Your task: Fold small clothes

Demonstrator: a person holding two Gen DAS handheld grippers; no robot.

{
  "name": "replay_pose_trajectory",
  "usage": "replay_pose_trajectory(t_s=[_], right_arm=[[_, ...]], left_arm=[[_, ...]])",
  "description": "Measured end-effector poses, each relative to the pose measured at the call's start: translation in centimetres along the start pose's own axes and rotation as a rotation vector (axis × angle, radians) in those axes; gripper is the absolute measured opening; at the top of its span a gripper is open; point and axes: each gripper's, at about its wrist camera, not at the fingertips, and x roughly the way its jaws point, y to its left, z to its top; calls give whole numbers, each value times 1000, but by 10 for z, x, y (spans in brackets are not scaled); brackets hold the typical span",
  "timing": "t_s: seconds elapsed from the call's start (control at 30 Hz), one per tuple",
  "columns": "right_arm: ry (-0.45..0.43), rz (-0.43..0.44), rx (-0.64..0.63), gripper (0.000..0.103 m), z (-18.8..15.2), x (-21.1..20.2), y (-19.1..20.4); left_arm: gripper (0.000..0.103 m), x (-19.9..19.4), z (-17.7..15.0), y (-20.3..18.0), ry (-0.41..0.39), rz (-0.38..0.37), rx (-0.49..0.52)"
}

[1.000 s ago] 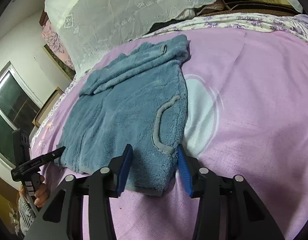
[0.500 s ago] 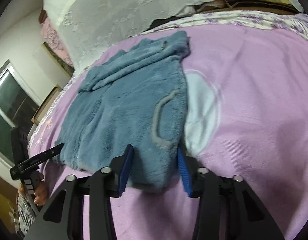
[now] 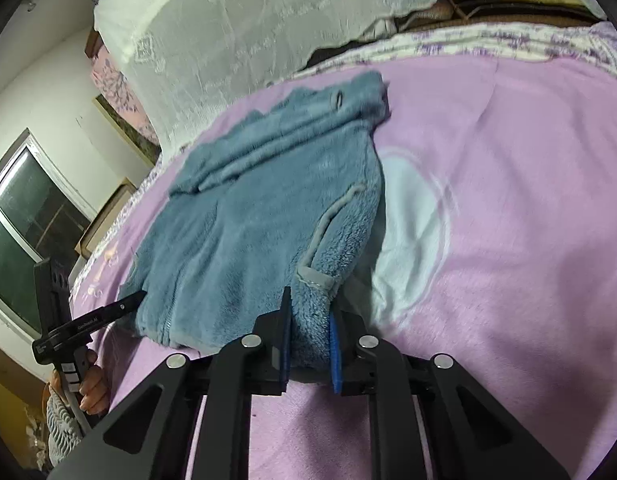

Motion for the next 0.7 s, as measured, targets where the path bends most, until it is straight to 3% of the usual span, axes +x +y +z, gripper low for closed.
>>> replay_pose_trajectory(t_s=[0.33, 0.53, 0.7], right_arm=[[-68, 52, 46, 13, -2, -28, -4], [-43, 99, 84, 13, -11, -35, -11], [0, 124, 120, 13, -1, -28, -15]], left_arm=[[11, -19, -5, 1, -13, -2, 18], [10, -34, -17, 4, -3, -8, 58], [10, -36, 1, 19, -1, -54, -11]])
